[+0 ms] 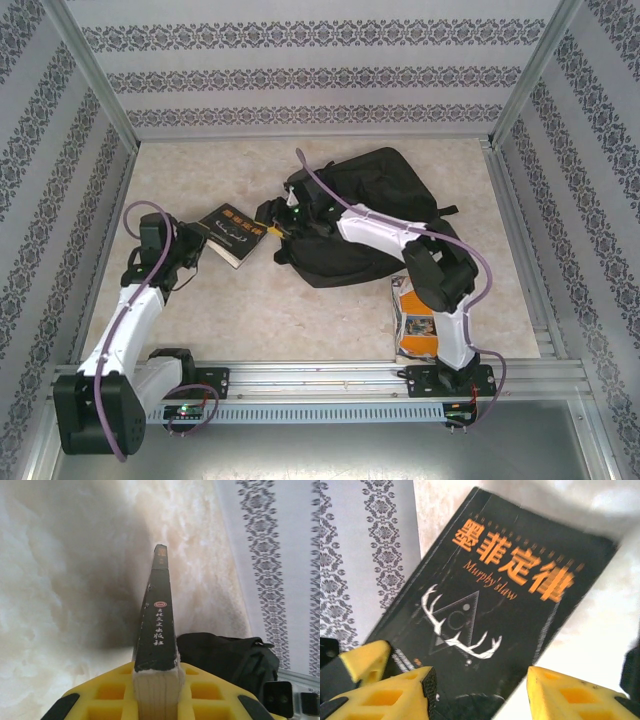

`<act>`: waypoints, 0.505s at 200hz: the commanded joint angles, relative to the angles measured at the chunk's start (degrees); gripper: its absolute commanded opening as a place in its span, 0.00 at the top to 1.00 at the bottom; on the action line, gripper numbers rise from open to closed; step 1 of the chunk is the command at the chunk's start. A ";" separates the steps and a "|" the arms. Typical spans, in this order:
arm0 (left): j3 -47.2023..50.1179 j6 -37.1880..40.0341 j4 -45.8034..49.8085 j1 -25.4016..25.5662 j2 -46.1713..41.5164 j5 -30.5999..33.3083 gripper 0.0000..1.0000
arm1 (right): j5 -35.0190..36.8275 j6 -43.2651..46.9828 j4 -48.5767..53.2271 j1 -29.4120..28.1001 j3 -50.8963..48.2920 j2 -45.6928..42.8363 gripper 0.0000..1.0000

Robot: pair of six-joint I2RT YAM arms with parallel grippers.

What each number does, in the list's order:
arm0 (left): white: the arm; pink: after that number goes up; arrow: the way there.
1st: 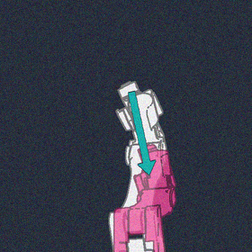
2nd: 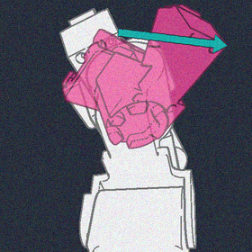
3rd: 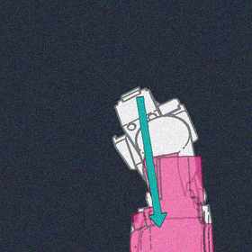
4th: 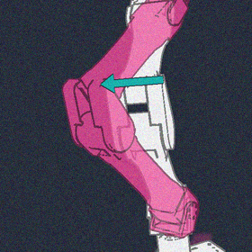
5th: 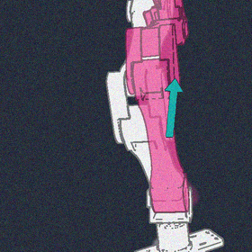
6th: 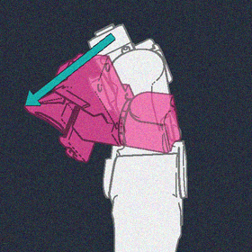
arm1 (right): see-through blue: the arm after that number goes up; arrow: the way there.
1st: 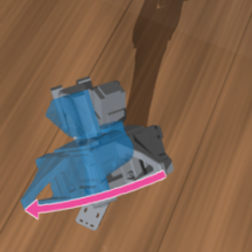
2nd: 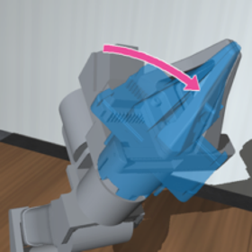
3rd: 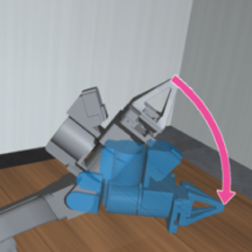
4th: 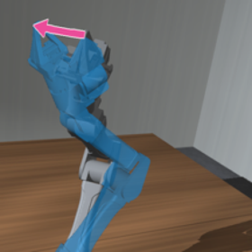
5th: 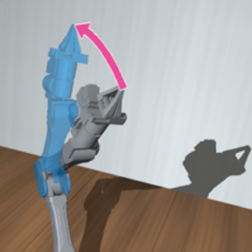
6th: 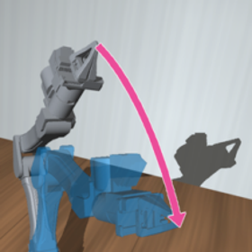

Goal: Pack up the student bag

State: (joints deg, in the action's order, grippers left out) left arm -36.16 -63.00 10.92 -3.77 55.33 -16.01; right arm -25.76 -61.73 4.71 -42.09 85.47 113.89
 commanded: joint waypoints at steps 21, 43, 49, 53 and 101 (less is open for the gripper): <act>-9.18 4.53 -2.02 -0.18 -3.45 -4.92 1.00 | 7.99 19.49 13.55 0.85 3.90 -8.61 0.46; -9.92 1.23 -9.42 -0.21 -2.61 -11.91 1.00 | 6.97 24.21 15.19 2.20 2.53 -12.37 0.41; -10.42 0.79 -11.33 -0.22 -2.21 -13.95 1.00 | 6.28 24.97 15.27 2.89 1.64 -13.64 0.41; -10.77 0.62 -12.39 -0.19 -1.81 -15.26 1.00 | 5.69 25.19 15.13 3.51 0.94 -14.49 0.41; -12.28 -10.46 -36.24 -0.06 5.04 -32.03 1.00 | -8.04 28.98 8.52 11.89 -10.34 -27.42 0.17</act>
State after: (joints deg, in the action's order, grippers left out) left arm -45.43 -64.82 -2.87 -3.86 58.37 -35.44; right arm -25.39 -37.28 16.10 -33.17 79.99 92.68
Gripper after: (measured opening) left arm 0.151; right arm 0.750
